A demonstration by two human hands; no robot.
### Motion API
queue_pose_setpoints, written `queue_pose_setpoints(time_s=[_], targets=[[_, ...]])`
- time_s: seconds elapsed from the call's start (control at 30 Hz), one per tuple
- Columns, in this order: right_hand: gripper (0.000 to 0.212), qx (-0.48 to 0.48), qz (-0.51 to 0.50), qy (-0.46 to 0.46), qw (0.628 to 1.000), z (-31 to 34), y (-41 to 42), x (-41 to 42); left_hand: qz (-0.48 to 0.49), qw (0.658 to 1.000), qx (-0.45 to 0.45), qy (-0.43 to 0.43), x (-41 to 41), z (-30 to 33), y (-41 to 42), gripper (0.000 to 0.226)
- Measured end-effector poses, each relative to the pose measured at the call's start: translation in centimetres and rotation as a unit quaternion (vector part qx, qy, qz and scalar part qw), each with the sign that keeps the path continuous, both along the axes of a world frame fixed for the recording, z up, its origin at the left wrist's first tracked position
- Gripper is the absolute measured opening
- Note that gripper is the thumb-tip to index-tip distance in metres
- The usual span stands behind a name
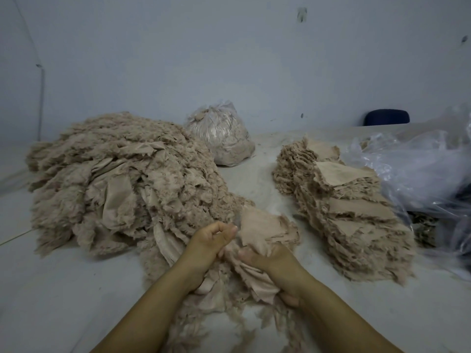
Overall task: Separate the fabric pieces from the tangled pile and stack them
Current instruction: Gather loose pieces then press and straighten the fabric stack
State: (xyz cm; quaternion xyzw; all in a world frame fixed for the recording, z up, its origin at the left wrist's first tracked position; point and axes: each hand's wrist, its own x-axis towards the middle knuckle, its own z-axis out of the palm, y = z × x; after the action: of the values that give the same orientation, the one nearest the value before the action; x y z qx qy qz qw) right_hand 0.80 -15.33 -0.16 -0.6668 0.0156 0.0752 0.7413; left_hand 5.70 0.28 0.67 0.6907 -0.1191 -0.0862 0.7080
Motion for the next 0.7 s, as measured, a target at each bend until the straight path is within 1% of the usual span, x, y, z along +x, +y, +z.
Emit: queue_pose_setpoints(time_s=[0.03, 0.07, 0.1, 0.13, 0.17, 0.2, 0.23, 0.3, 0.33, 0.37, 0.4, 0.43, 0.47, 0.5, 0.53, 0.6, 0.63, 0.67, 0.7], targets=[[0.035, 0.024, -0.005, 0.004, 1.0, 0.0, 0.0, 0.1, 0.008, 1.0, -0.011, 0.007, 0.0, 0.0, -0.1, 0.026], [0.021, 0.056, -0.027, 0.001, 0.998, -0.1, -0.2, 0.4, 0.024, 0.999, -0.039, 0.022, 0.2, 0.1, -0.1, 0.026], [0.012, 0.095, -0.056, -0.002, 0.994, 0.0, -0.3, 0.6, 0.05, 0.995, -0.075, 0.044, 0.4, 0.1, 0.1, 0.024], [0.011, 0.132, -0.082, -0.003, 0.988, 0.1, -0.6, 0.7, 0.083, 0.988, -0.11, 0.065, 0.7, 0.2, 0.5, 0.021], [0.016, 0.164, -0.101, -0.001, 0.981, 0.3, -0.9, 0.8, 0.115, 0.982, -0.124, 0.078, 1.0, 0.3, 1.1, 0.02], [0.02, 0.191, -0.111, 0.002, 0.975, 0.2, -1.2, 0.8, 0.134, 0.983, -0.101, 0.074, 1.3, 0.2, 1.7, 0.022], [0.022, 0.205, -0.114, 0.002, 0.972, 0.3, -1.2, 0.8, 0.13, 0.988, -0.054, 0.058, 1.5, 0.1, 2.1, 0.028], [0.021, 0.181, -0.125, -0.007, 0.975, 0.3, -0.8, 0.7, 0.058, 0.997, 0.015, 0.044, 0.9, 0.2, 1.7, 0.046], [0.022, 0.152, -0.138, -0.017, 0.979, 0.2, -0.4, 0.7, 0.01, 0.998, 0.023, 0.055, 0.5, 0.1, 1.0, 0.054], [0.021, 0.13, -0.154, -0.031, 0.979, 0.0, 0.0, 0.7, -0.031, 0.997, 0.024, 0.065, -0.1, 0.0, 0.2, 0.058], [0.018, 0.12, -0.166, -0.045, 0.978, -0.1, 0.5, 0.7, -0.063, 0.996, 0.021, 0.067, -0.6, -0.1, -0.6, 0.055], [0.017, 0.117, -0.179, -0.06, 0.975, -0.1, 0.8, 0.7, -0.079, 0.995, 0.014, 0.06, -1.0, -0.2, -1.3, 0.047], [0.019, 0.115, -0.2, -0.071, 0.97, -0.2, 0.9, 0.8, -0.071, 0.996, -0.001, 0.054, -1.1, -0.5, -1.8, 0.036], [0.023, 0.12, -0.228, -0.073, 0.963, -0.4, 0.9, 1.1, -0.043, 0.997, -0.025, 0.051, -1.1, -0.6, -2.1, 0.026], [0.025, 0.131, -0.258, -0.067, 0.955, -0.5, 0.6, 1.4, 0.001, 0.997, -0.054, 0.055, -0.8, -0.7, -2.1, 0.025], [0.012, 0.145, -0.3, -0.054, 0.941, -0.8, -0.2, 1.9, 0.075, 0.987, -0.112, 0.084, 0.1, -0.6, -1.3, 0.029], [0.008, 0.141, -0.31, -0.048, 0.939, -0.8, -0.5, 2.1, 0.092, 0.983, -0.13, 0.088, 0.5, -0.6, -0.7, 0.03], [0.011, 0.138, -0.312, -0.046, 0.939, -0.8, -0.6, 2.1, 0.094, 0.984, -0.127, 0.08, 0.6, -0.6, -0.2, 0.03], [0.014, 0.141, -0.307, -0.045, 0.94, -0.9, -0.5, 2.0, 0.078, 0.989, -0.104, 0.07, 0.5, -0.5, -0.1, 0.031]])
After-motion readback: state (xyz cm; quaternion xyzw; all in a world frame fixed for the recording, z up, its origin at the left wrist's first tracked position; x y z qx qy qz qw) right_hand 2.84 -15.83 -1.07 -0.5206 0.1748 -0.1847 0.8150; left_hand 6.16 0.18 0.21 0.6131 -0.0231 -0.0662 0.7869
